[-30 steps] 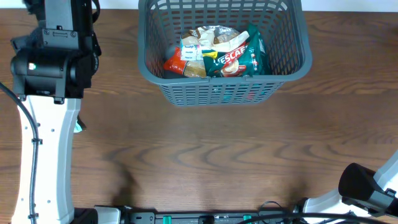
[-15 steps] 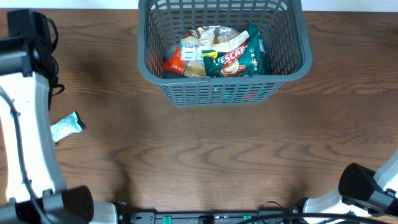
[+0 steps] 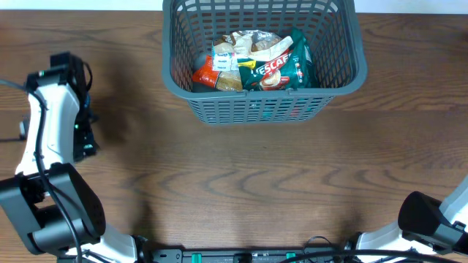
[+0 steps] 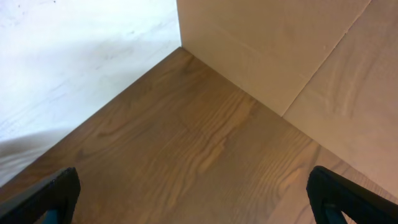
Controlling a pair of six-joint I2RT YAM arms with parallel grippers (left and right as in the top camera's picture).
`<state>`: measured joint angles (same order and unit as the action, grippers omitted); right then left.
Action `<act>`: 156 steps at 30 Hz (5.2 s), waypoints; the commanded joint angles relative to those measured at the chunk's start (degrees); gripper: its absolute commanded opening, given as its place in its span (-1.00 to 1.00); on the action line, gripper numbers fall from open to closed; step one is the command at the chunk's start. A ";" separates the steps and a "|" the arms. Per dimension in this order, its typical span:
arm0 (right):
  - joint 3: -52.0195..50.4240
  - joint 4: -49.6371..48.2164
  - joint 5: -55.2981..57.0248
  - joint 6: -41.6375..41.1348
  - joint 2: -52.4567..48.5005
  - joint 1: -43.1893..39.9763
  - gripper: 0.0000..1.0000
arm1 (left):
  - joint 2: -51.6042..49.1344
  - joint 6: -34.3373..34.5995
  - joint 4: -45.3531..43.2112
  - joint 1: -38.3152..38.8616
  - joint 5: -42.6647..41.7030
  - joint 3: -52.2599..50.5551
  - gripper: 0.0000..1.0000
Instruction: Pack container
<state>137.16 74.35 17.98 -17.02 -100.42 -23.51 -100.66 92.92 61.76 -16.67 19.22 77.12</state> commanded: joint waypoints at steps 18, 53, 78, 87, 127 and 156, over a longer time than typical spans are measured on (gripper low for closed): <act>-0.07 0.11 0.42 -0.76 0.66 -0.31 0.99 | -0.13 -13.64 -21.88 -11.23 -4.87 -12.20 0.88; -0.07 0.11 0.42 -0.74 0.66 -0.31 0.99 | -0.50 -31.76 -26.38 -11.28 -17.55 -7.61 -0.89; -0.07 0.11 0.42 -0.76 0.66 -0.31 0.99 | 28.74 -52.17 -88.70 5.92 -62.31 -6.21 -0.89; -0.07 0.11 0.42 -0.76 0.66 -0.31 0.99 | 23.82 -61.09 -86.29 19.76 -62.10 -3.21 -0.89; -0.07 0.11 0.42 -0.76 0.66 -0.31 0.99 | -7.56 -101.02 -30.29 38.93 -29.64 28.76 0.97; -0.07 0.11 0.44 -0.74 0.66 -0.31 0.98 | 26.14 -94.14 -8.90 25.31 -3.48 28.76 0.97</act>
<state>137.14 74.37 17.96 -17.04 -100.42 -23.51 -76.34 -1.65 52.56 10.00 14.06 105.41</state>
